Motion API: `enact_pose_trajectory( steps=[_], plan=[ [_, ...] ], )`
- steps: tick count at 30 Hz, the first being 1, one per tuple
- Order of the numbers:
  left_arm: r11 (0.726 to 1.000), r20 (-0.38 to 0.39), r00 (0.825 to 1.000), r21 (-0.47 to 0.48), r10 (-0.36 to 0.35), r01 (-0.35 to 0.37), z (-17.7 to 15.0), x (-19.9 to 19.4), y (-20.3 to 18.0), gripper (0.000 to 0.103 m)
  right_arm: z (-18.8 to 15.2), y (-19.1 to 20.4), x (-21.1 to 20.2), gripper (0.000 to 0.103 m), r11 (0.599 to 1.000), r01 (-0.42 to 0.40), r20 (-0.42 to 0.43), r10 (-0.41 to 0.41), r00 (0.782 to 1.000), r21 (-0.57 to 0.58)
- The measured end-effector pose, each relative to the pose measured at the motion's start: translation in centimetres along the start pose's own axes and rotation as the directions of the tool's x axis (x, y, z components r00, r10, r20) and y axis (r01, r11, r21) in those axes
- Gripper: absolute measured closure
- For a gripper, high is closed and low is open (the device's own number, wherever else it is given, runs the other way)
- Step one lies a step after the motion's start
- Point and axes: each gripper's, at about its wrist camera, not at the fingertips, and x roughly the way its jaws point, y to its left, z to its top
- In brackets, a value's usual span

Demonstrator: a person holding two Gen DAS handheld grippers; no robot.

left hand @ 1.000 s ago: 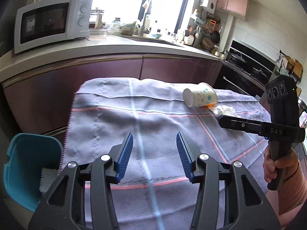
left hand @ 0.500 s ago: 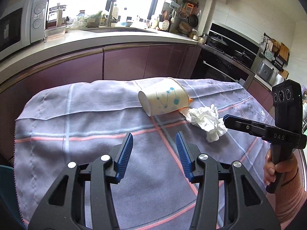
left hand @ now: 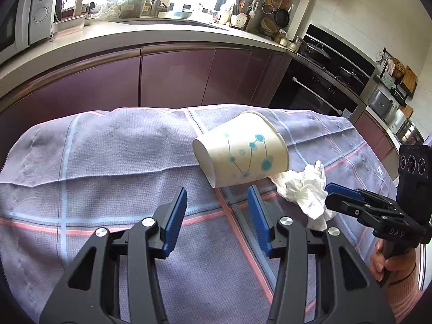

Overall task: Collect trash
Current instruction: 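Grasp the blue-patterned paper cup rim with the left tool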

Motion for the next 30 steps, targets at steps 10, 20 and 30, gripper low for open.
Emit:
enact_pose_trajectory(
  steps=[10,20,30],
  plan=[
    [0.999,-0.031,0.999,-0.027,-0.039,0.038,1.9,2.1,0.2,0.059,0.2,0.3,0.8,0.069,1.0,0.005,-0.018,-0.005,1.0,-0.024],
    [0.997,-0.051,0.995,-0.008,-0.083,0.083,2.0,3.0,-0.7,0.095,-0.2,0.2,1.0,0.08,0.999,0.02,-0.037,-0.022,0.999,-0.034],
    [0.997,-0.022,0.997,0.015,-0.081,0.081,1.2,1.6,-0.8,0.099,-0.5,0.7,0.1,0.1,0.999,-0.007,-0.024,0.006,1.0,-0.049]
  ],
)
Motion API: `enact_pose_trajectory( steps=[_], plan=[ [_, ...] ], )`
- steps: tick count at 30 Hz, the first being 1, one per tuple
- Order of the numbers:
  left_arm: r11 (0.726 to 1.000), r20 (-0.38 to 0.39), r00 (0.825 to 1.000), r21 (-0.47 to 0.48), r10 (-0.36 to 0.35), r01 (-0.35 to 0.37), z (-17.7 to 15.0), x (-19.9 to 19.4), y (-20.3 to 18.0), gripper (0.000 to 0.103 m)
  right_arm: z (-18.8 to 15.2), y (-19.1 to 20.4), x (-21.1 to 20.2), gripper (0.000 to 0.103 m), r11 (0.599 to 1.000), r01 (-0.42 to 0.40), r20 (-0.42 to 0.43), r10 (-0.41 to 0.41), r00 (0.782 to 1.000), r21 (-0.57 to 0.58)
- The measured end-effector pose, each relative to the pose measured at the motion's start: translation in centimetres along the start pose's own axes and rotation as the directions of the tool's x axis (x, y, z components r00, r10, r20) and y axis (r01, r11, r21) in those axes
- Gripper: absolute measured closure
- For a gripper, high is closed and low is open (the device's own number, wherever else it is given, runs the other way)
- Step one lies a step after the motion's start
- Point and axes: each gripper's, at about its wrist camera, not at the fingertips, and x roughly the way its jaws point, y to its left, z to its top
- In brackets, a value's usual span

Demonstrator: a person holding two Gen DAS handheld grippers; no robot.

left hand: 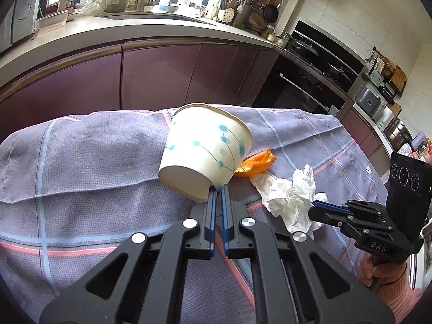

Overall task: Collect trash
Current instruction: 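Grasp the blue-patterned paper cup rim with the left tool, then grasp the white tissue with the right tool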

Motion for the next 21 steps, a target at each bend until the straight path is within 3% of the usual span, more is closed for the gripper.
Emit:
enact_pose_trajectory(
  steps=[11,15,17,18,19,21],
  plan=[
    [0.999,0.061,0.997,0.011,0.049,-0.05,-3.2,-5.6,0.8,0.1,0.0,1.6,-1.7,0.101,0.996,-0.089,0.041,0.09,0.995,-0.009],
    [0.998,0.075,0.995,0.01,0.062,-0.063,-5.0,-7.7,1.3,0.1,0.0,2.4,-1.9,0.101,0.997,-0.075,0.047,0.076,0.996,-0.025],
    [0.997,0.085,0.994,0.016,0.072,-0.074,-5.8,-8.6,1.2,0.1,0.1,2.0,-1.7,0.094,1.0,-0.03,0.051,0.03,0.998,-0.008],
    [0.997,0.088,0.993,0.014,0.075,-0.077,-6.1,-9.0,1.3,0.1,0.2,1.6,-1.5,0.073,1.0,-0.022,0.052,0.021,0.998,0.011],
    [0.997,0.094,0.992,0.016,0.079,-0.081,-6.4,-9.4,1.3,0.1,0.2,1.4,-1.4,0.061,1.0,-0.004,0.056,0.003,0.998,0.012],
    [0.997,0.098,0.992,0.015,0.077,-0.079,-6.9,-9.9,1.3,0.101,0.4,1.0,-0.8,0.055,1.0,0.03,0.055,-0.03,0.998,0.006]
  ],
)
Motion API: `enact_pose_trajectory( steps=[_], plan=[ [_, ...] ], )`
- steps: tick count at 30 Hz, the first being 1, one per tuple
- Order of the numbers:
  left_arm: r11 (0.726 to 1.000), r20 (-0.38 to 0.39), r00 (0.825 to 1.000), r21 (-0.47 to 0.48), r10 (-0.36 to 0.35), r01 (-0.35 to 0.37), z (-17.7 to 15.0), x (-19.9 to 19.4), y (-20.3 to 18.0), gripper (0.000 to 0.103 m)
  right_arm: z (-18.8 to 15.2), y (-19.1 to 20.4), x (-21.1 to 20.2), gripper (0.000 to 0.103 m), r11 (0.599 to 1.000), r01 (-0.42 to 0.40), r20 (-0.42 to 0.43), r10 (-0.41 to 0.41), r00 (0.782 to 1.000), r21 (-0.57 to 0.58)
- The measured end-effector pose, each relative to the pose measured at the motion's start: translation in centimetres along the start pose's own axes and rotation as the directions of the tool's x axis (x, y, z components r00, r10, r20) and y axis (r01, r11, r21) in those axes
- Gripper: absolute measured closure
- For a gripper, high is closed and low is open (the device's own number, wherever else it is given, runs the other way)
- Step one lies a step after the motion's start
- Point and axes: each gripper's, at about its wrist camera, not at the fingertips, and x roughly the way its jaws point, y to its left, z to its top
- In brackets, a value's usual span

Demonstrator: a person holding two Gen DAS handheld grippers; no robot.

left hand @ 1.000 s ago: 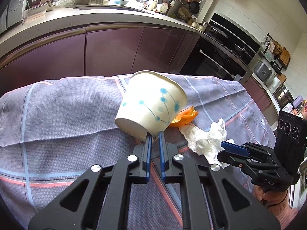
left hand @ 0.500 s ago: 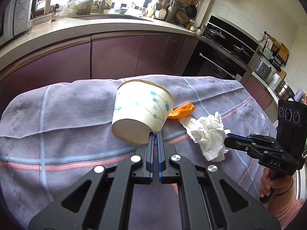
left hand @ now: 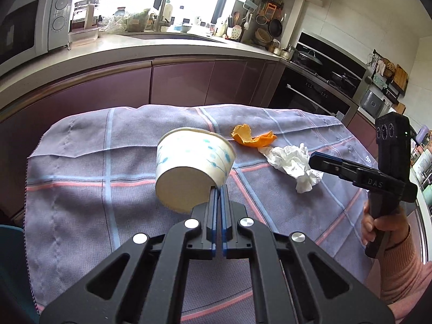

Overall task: Collect trash
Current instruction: 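Grasp the white tissue with the right tool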

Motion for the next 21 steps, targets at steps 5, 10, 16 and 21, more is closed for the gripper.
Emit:
enact_pose_trajectory(
  steps=[5,10,16,21],
  plan=[
    [1.0,0.005,1.0,0.0,0.005,-0.005,-1.0,-1.0,0.1,0.101,0.3,-0.5,2.3,0.06,0.999,0.039,-0.052,-0.039,0.998,-0.004],
    [1.0,-0.007,1.0,-0.006,0.01,-0.01,-1.7,-1.3,0.5,0.101,0.3,-0.3,3.2,0.088,0.998,0.049,-0.07,-0.051,0.996,-0.028],
    [0.999,-0.051,0.998,-0.034,0.028,-0.03,-2.3,-0.7,1.3,0.081,0.2,0.1,1.8,0.097,1.0,0.006,-0.039,-0.006,0.999,-0.018],
    [0.998,-0.047,0.998,-0.061,0.031,-0.033,-2.2,-0.4,1.6,0.075,0.2,0.8,0.2,0.098,0.999,-0.051,-0.01,0.051,0.999,-0.019]
  ],
)
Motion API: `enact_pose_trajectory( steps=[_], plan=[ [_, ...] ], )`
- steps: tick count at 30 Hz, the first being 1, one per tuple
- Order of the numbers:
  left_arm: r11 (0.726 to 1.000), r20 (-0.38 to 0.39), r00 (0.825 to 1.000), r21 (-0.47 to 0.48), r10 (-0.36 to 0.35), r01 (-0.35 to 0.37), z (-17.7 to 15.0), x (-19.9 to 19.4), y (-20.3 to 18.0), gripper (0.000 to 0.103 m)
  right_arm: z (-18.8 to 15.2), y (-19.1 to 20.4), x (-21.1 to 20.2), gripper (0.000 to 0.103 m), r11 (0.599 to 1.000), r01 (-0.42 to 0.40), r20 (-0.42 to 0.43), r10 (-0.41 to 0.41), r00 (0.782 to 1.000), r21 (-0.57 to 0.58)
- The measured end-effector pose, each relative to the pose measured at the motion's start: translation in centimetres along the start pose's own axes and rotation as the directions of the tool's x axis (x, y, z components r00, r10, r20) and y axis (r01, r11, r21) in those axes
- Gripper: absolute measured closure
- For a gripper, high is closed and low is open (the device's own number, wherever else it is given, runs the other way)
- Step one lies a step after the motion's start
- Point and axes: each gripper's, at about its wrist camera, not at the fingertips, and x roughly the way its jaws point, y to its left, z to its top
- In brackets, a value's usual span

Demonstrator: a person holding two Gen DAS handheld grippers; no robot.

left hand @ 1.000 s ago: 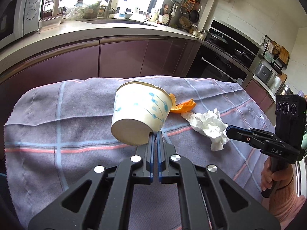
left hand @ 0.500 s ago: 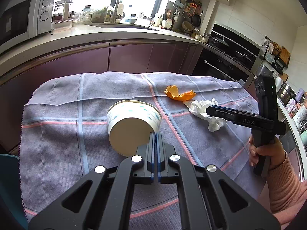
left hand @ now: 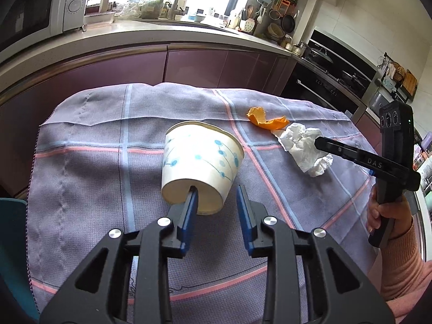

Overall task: Collect trash
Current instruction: 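Grasp the white tissue with the right tool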

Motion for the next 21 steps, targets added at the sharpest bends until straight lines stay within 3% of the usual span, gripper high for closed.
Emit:
enact_pose_trajectory(
  steps=[2,3,5,21],
  plan=[
    [1.0,0.004,1.0,-0.019,-0.003,0.003,0.2,0.1,0.2,0.078,-0.1,0.3,-0.4,0.099,1.0,-0.023,0.006,0.023,1.0,0.003],
    [1.0,0.001,1.0,-0.028,-0.007,0.007,0.2,0.2,0.2,0.089,-0.1,0.6,-0.5,0.099,1.0,-0.028,0.008,0.028,1.0,0.0],
    [0.999,-0.003,1.0,-0.041,-0.01,0.01,0.2,0.3,0.3,0.099,-0.2,1.0,-0.6,0.099,0.999,-0.043,0.009,0.043,0.999,-0.003],
    [0.998,0.097,0.995,-0.056,-0.011,0.016,-0.2,-4.3,0.8,0.101,0.6,3.7,-2.6,0.099,0.986,-0.169,0.06,0.17,0.984,-0.012]
  ],
)
